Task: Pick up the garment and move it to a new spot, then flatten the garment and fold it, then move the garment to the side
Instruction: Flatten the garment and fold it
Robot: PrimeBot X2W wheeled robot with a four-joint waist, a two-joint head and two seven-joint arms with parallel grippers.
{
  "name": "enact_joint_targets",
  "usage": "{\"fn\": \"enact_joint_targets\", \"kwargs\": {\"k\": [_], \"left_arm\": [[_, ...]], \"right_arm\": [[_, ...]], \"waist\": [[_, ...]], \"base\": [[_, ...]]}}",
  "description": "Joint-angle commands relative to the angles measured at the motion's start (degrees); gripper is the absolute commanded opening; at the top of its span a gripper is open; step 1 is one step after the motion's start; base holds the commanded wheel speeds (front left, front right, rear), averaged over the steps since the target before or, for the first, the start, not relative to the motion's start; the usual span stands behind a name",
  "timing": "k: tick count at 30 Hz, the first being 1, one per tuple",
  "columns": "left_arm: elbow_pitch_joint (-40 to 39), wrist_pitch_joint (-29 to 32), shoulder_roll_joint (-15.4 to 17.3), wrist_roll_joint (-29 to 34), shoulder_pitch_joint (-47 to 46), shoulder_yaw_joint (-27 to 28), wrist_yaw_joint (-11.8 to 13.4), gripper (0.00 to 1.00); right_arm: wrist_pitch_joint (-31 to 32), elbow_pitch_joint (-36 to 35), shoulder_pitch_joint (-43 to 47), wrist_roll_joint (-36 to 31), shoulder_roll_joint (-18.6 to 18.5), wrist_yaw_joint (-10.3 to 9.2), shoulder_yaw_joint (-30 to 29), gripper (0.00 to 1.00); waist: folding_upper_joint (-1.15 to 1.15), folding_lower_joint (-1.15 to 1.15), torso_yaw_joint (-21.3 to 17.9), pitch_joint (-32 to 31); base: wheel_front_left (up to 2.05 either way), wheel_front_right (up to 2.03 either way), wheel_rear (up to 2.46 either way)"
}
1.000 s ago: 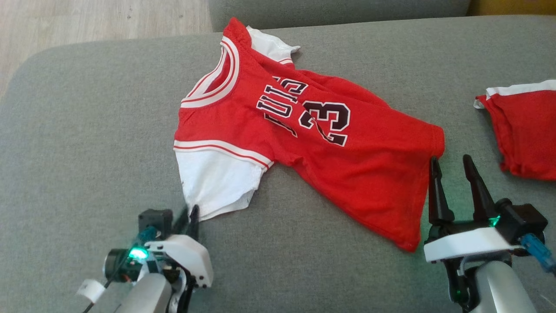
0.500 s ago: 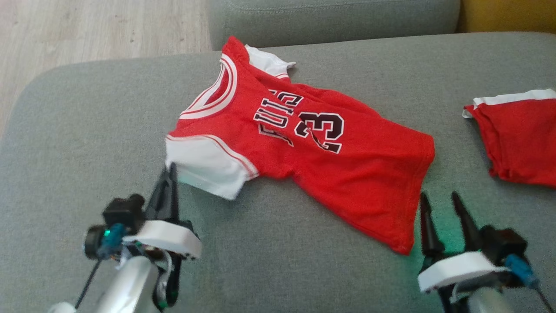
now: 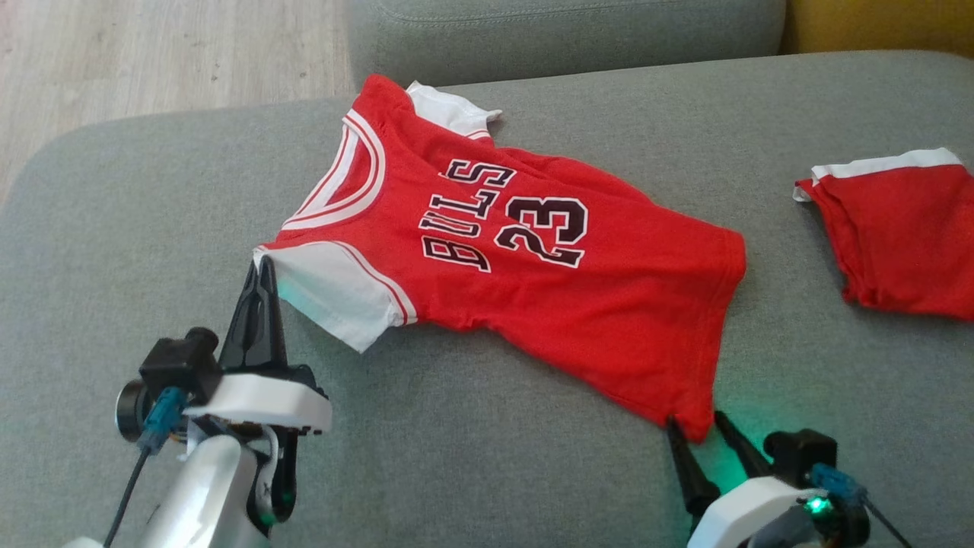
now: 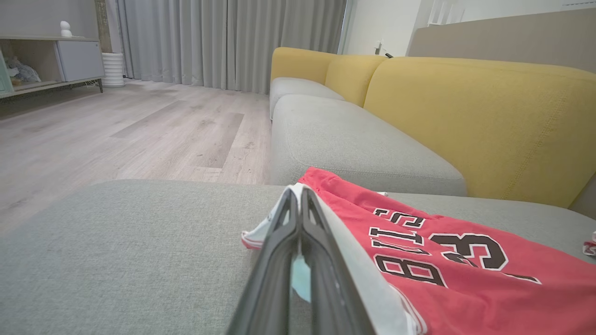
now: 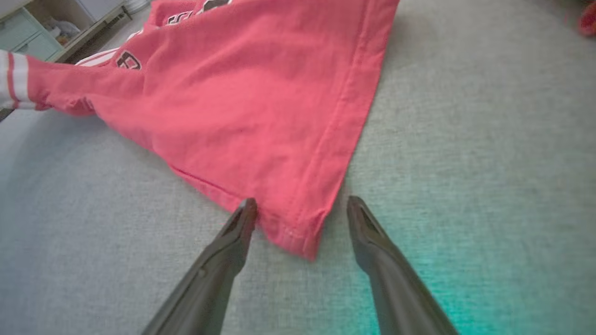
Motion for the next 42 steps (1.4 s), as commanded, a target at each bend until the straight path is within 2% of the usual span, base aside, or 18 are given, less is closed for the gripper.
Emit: {"fn": "enact_joint_targets", "kwargs": {"k": [1,8,19,20,21,22,33,36,42], "left_arm": [[-1.8,-0.3,1.4,-0.7,-2.1,1.9,0.4,0.0],[-1.3,-0.1,1.4,-0.9,-2.1,1.4,0.3,0.0],[-0.8,0.4,1.8,-1.1,-2.0,0.7,0.3,0.0],[-0.7,0.5,1.8,-1.1,-1.9,0.7,0.3,0.0],[-0.6,0.6,1.9,-1.1,-1.9,0.6,0.3,0.0],[-0.6,0.7,1.9,-1.1,-1.8,0.5,0.4,0.0],[-1.6,1.6,3.2,-1.7,-2.6,0.5,0.0,0.0],[-3.6,3.1,1.7,-7.4,-3.6,3.0,-2.3,0.0],[-8.7,6.9,4.1,-10.8,-9.5,5.9,-3.6,0.0]], "right_arm": [[0.8,-1.4,-0.8,1.0,-0.8,0.39,2.3,1.0],[1.9,-2.2,-1.0,4.1,-2.2,0.39,5.2,1.0],[0.0,-3.0,-1.4,5.0,-3.0,0.39,6.1,1.0],[-0.2,-3.1,-1.5,5.0,-3.0,0.39,6.1,0.98],[-0.5,-3.1,-1.5,4.9,-3.1,0.39,6.1,0.4],[-0.8,-3.2,-1.6,4.8,-3.1,0.39,6.1,0.0],[-5.7,-6.9,-3.7,3.5,-3.5,0.39,4.3,0.0],[-6.4,-10.1,-6.0,3.1,-5.1,0.39,3.5,0.0],[-5.5,-16.9,-13.1,2.1,-9.9,0.39,1.1,0.0]], "waist": [[0.0,0.0,0.0,-0.1],[0.0,0.0,0.2,-0.3],[0.0,0.0,0.5,-0.4],[0.0,0.0,0.5,-0.4],[0.0,0.0,0.5,-0.5],[0.0,0.0,0.4,-0.5],[0.0,0.0,-0.1,-1.0],[0.0,0.0,-0.1,-1.6],[0.0,0.0,0.1,-3.2]], "base": [[0.0,0.0,0.0],[0.0,0.0,0.0],[0.0,0.0,0.0],[0.0,0.0,0.0],[0.0,0.0,0.0],[0.0,0.0,0.0],[0.0,0.0,0.0],[0.0,0.0,0.0],[0.0,0.0,0.0]]}}
